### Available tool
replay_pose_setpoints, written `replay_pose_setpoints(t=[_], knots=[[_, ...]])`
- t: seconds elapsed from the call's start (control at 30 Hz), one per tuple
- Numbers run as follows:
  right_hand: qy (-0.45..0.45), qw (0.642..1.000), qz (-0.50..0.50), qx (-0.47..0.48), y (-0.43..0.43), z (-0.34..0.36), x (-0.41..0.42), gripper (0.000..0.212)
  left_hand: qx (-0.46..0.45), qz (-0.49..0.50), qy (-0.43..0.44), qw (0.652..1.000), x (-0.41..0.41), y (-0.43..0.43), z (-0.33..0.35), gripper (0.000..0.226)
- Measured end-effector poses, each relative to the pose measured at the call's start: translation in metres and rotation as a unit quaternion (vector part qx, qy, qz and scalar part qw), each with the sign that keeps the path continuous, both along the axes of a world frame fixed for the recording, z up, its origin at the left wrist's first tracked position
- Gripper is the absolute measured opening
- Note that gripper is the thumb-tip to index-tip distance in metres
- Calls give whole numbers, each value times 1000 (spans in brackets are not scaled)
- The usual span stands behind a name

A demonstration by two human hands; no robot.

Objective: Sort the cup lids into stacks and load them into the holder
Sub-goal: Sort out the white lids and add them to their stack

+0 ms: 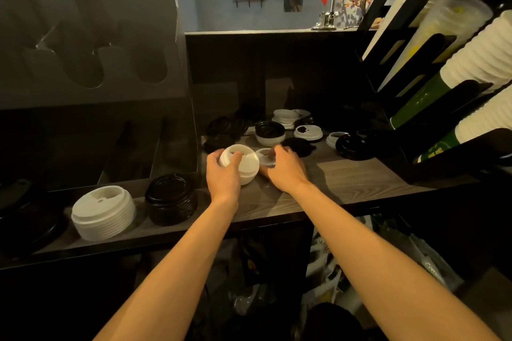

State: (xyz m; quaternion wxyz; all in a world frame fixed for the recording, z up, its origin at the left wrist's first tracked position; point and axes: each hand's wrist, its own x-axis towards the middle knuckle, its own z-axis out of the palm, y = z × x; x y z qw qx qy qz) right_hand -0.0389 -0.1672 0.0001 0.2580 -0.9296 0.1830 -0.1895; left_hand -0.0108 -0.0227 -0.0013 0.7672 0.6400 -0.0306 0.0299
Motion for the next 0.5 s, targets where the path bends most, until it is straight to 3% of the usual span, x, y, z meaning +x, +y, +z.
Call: replay_pose_setpoints(t=[0.1, 0.17, 0.27, 0.33, 0.43, 0.5], knots=[[-151, 981, -22, 121, -1, 3, -8, 51, 0, 7, -1, 1000, 0, 0, -1, 37], [-198, 962, 35, 185, 1, 5, -14, 60, -20, 0, 8, 1000, -1, 0, 0, 34], [-145, 969, 143, 140, 8, 5, -18, 77, -63, -34, 24, 997, -4, 2, 5, 35], [-119, 974, 174, 88, 12, 5, -19, 85, -34, -53, 7, 998, -5, 3, 5, 40], [-146, 969, 198, 6, 15, 2, -17, 86, 8, -63, -7, 998, -4, 4, 3, 51], [-151, 968, 203, 5, 14, 1, -17, 83, -2, -58, -4, 998, -4, 5, 3, 51]])
